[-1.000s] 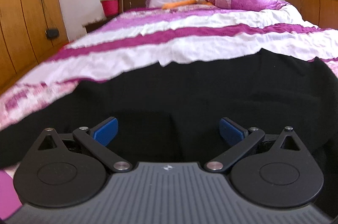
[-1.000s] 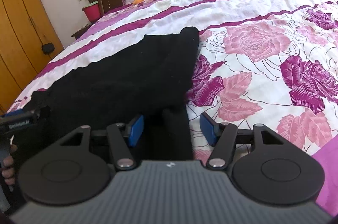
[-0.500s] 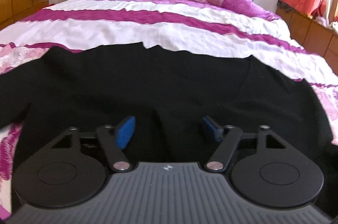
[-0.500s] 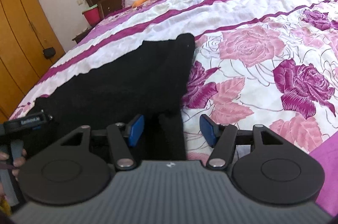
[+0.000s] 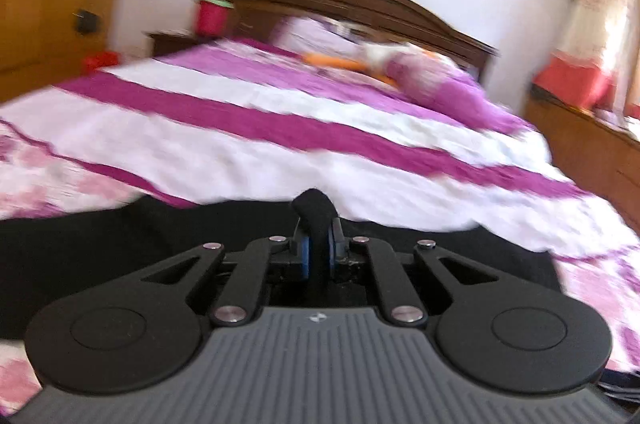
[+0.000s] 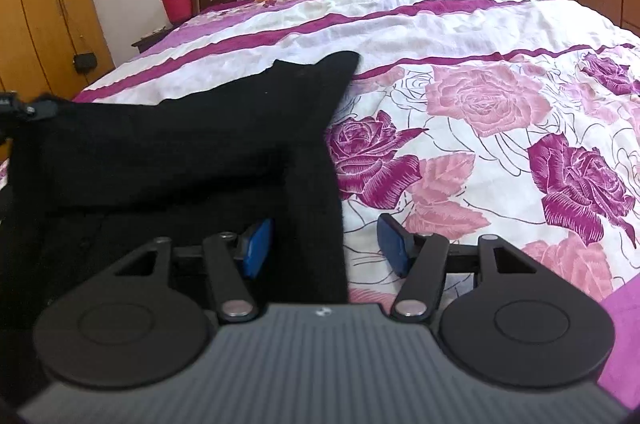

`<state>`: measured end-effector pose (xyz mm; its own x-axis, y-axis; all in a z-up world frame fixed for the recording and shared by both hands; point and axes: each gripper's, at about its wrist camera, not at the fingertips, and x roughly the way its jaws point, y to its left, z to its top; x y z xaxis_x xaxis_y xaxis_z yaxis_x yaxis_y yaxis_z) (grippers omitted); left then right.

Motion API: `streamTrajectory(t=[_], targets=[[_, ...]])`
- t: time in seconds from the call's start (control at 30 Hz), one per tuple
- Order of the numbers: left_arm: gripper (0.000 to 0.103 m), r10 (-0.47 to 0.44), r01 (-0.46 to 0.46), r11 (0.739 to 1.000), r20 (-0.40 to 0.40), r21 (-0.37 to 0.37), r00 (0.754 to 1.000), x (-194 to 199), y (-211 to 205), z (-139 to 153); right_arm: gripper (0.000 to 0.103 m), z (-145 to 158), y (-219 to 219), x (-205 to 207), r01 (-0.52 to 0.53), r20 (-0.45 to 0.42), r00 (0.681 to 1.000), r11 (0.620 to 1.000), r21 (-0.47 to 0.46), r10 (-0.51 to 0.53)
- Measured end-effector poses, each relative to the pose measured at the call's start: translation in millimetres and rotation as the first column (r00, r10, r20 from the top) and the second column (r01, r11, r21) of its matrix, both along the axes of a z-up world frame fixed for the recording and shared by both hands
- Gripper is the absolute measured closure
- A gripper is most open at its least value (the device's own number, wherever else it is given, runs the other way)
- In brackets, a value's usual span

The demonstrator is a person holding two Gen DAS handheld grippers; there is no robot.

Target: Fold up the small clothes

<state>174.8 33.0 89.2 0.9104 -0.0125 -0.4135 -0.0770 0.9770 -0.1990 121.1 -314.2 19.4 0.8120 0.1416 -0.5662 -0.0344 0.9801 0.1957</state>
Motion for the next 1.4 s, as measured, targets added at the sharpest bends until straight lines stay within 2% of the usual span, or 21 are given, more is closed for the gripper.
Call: streamTrajectory(t=[0.1,0.23,0.4,0.53,0.7,0.97,1.03,1.1,1.13,1.27,1.4], targets=[[0.094,0.025,-0.025,1.000,-0.082,-0.006,0.996,10,16,-19,0.043,-2,3,1,0.001,-0.001,1.000,1.000,-0.018,-0.001],[0.093,0.011,-0.002,0.998,-0.139,0.065,0.990,19,17,-40,0.043,-1,4,2,-0.001,-0.006,1.000,1.000,-0.028,0.001],[0.092,-0.019,0.027,0.998,-0.136,0.057,0.991,20,19,-46,0.041,12,1,7,-0.014,-0.030,0.999,1.000,0.010,0.014],[0.092,-0.041,0.047,0.998,-0.147,0.037,0.988,20,24,-48,0.041,28,1,22,-0.034,-0.002,0.999,0.998,0.046,0.035],[0.092,-0.057,0.056,0.998,-0.159,-0.012,0.986,21,34,-52,0.041,34,13,64,-0.056,0.006,0.998,0.998,0.020,0.056],[0.085,-0.059,0.054,0.998,-0.171,-0.032,0.983,29,36,-56,0.042,27,20,142,-0.040,0.013,0.999,0.999,-0.033,0.040],[0.085,-0.066,0.060,0.997,-0.166,-0.041,0.984,30,36,-56,0.053,22,18,151,-0.055,-0.017,0.998,0.998,0.001,0.055],[0.087,-0.072,0.069,0.997,-0.166,-0.028,0.983,32,34,-55,0.093,19,20,152,-0.065,-0.024,0.998,0.998,-0.020,0.065],[0.092,-0.080,0.080,0.997,-0.163,-0.005,0.983,32,31,-53,0.092,19,20,150,-0.068,-0.011,0.998,0.997,-0.023,0.068],[0.093,-0.105,0.111,0.991,-0.073,0.076,0.992,34,18,-33,0.095,30,6,134,-0.015,0.094,0.996,1.000,0.010,0.014],[0.093,-0.128,0.130,0.987,-0.033,0.096,0.991,57,10,-24,0.095,27,-7,130,0.073,0.138,0.988,0.997,-0.005,-0.072]])
